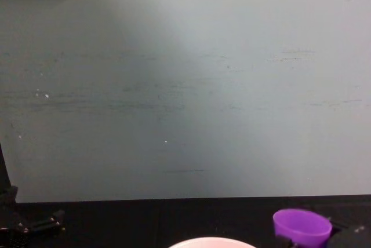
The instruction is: Pick up the cup and pour the mung beans from the cup into the bowl.
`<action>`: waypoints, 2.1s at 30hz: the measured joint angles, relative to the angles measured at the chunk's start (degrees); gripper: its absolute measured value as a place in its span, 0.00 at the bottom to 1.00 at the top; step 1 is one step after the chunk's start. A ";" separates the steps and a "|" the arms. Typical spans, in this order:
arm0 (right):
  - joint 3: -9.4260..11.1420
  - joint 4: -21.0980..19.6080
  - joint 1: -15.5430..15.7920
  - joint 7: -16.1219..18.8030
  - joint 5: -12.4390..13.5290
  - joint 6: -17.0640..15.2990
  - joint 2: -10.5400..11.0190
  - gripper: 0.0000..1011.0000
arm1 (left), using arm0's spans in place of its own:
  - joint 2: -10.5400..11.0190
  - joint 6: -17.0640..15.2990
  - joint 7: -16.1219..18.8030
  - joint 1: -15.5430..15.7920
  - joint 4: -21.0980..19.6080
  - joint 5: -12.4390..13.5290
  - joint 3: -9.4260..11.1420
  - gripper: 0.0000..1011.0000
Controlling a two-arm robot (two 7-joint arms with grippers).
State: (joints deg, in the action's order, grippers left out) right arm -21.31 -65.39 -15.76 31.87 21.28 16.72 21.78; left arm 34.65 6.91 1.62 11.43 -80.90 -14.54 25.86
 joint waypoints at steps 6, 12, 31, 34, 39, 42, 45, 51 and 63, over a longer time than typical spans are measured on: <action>2.55 -8.49 2.86 -2.71 -1.25 -3.23 2.75 0.73 | 0.00 0.00 0.00 0.00 0.00 0.00 0.00 0.99; 5.84 -18.27 5.57 -3.84 1.10 -10.78 6.01 0.73 | 0.00 0.00 0.00 0.00 0.00 0.00 0.00 0.99; 10.36 -34.06 6.36 -6.58 7.20 -23.98 13.17 0.73 | 0.00 0.00 0.00 0.00 0.00 0.00 0.00 0.99; 10.56 -34.46 6.52 -6.87 7.55 -24.17 13.41 0.73 | 0.00 0.00 0.00 0.00 0.00 0.00 0.00 0.99; 10.51 -34.35 6.51 -6.83 7.50 -24.17 13.35 0.73 | 0.00 0.00 0.00 0.00 0.00 0.00 0.00 0.99; 10.49 -34.31 6.50 -6.81 7.48 -24.16 13.32 0.73 | 0.00 0.00 0.00 0.00 0.00 0.00 0.00 0.99; 10.46 -34.25 6.48 -6.80 7.44 -24.14 13.28 0.73 | 0.00 0.00 0.00 0.00 0.00 0.00 0.00 0.99; 10.43 -34.16 6.46 -6.74 7.32 -24.11 13.24 0.73 | 0.00 0.00 0.00 0.00 0.00 0.00 0.00 0.99; 10.37 -34.07 6.41 -6.66 7.25 -24.06 13.19 0.73 | 0.00 0.00 0.00 0.00 0.00 0.00 0.00 0.99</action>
State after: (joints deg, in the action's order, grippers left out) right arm -10.93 -99.46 -9.34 25.21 28.53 -7.34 34.97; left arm 34.65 6.91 1.62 11.43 -80.90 -14.55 25.86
